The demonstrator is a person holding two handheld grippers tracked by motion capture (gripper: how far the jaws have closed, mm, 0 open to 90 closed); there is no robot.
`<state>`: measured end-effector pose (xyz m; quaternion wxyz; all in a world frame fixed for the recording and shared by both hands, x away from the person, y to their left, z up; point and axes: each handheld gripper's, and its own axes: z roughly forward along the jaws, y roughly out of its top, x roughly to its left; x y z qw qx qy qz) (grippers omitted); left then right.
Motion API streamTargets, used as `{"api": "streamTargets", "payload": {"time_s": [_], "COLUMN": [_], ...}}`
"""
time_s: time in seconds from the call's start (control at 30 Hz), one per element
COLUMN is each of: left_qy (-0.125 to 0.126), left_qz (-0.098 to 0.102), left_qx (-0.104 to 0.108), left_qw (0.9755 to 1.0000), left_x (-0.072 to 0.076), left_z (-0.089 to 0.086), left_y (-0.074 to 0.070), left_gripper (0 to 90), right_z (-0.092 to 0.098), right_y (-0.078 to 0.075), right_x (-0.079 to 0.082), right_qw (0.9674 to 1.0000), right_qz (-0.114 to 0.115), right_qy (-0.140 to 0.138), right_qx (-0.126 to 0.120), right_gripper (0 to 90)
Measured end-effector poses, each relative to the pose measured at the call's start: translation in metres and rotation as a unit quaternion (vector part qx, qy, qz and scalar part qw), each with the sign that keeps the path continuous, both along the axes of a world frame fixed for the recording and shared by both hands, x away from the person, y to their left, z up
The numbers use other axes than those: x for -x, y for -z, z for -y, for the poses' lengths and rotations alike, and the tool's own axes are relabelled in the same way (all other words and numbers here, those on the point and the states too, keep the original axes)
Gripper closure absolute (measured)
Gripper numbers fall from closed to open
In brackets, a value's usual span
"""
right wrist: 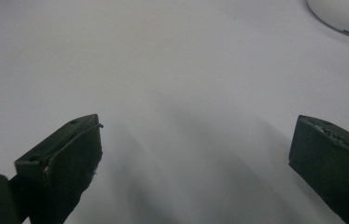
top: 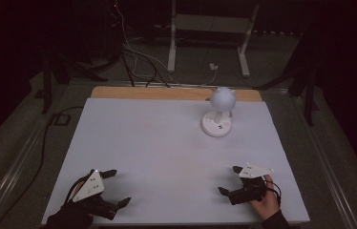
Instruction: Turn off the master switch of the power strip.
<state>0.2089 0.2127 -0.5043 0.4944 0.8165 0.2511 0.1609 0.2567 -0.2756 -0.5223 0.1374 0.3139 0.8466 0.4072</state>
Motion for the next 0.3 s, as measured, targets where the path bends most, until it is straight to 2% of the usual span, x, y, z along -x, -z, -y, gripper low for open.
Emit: {"api": "streamTargets", "payload": {"time_s": [0.2,0.3], "left_qy": [0.0,0.0], "left_qz": [0.001,0.001], "left_qx": [0.0,0.0], "left_qw": [1.0,1.0], "left_x": [0.0004,0.0003], "left_z": [0.0001,0.0002], "left_y": [-0.0002,-0.0001], "left_gripper": [0.4,0.4], "right_z": [-0.0035,-0.0027], "right_y": [0.0026,0.0014], "right_x": [-0.0003,0.0005], "right_qw": [0.9998,0.9999], "right_qz": [0.0,0.004], "right_qy": [-0.007,-0.005], "right_qx": [0.018,0.015], "right_gripper": [2.1,2.1]}}
